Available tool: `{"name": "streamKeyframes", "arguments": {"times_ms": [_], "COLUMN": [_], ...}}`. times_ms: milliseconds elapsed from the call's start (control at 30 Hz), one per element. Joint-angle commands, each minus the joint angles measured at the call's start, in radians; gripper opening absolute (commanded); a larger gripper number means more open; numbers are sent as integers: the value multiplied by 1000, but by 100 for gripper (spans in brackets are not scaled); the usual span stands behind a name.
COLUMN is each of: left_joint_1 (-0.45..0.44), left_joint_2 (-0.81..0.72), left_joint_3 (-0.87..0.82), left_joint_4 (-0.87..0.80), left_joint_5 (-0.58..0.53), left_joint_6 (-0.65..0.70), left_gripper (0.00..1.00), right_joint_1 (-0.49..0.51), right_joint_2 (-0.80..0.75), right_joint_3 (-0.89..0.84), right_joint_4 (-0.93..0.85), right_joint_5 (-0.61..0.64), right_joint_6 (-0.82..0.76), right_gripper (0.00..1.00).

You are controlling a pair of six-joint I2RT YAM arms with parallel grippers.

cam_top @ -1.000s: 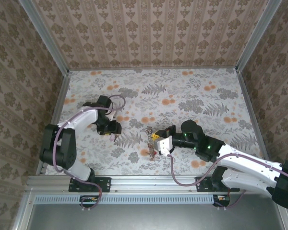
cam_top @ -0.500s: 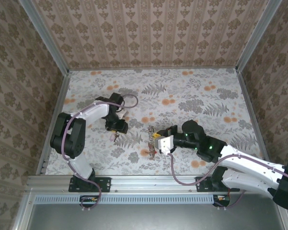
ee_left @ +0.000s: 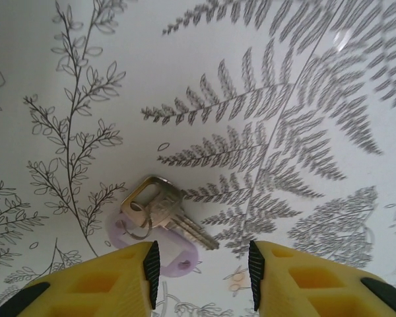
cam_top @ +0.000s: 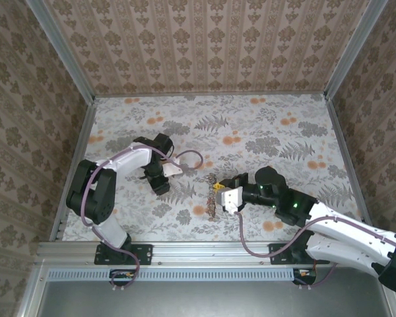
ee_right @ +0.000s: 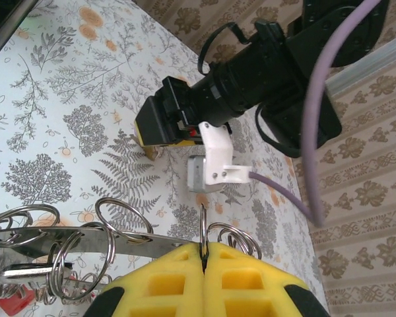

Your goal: Put the keys on the keyring

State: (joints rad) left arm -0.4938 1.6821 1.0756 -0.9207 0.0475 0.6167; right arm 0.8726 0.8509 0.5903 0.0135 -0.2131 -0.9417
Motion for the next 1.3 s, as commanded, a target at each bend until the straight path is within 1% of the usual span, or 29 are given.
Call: {"name": "streamKeyframes", "arguments": {"times_ms": [0,100,233,533,800,867,900,967,1100,1167,1267], "left_joint_1": [7,6,8,15,24,24,25,27,30,31,31], "left_joint_2": [10,20,21,35,61,66,67,72,83,85,80], "left_joint_3": [-12,-21,-48,-58,-48,-48,-49,-38,-10,-1,10], "left_joint_4": [44,80,144,161,145,143,144,136,107,95,82], "left_joint_5": [-90,-103,-131,-117,-72,-84,-90,-89,-80,-77,-64], "left_joint_6": [93,93,97,110,112,113,112,110,115,118,121], "left_gripper": [43,42,37,37,37,37,35,25,12,7,2], "right_joint_1": [-6,-6,-6,-6,-6,-6,-7,-6,-6,-6,-6], "right_joint_2": [-42,-58,-67,-76,-87,-90,-91,-92,-92,-94,-95], "right_joint_3": [13,7,11,16,11,9,7,5,5,4,4], "right_joint_4": [11,10,-4,-14,-18,-19,-17,-15,-18,-18,-21], "right_joint_5": [19,23,24,35,44,45,46,46,44,44,45], "right_joint_6": [17,24,23,21,26,27,27,30,29,30,32], "right_gripper": [0,0,0,0,0,0,0,0,0,0,0]}}
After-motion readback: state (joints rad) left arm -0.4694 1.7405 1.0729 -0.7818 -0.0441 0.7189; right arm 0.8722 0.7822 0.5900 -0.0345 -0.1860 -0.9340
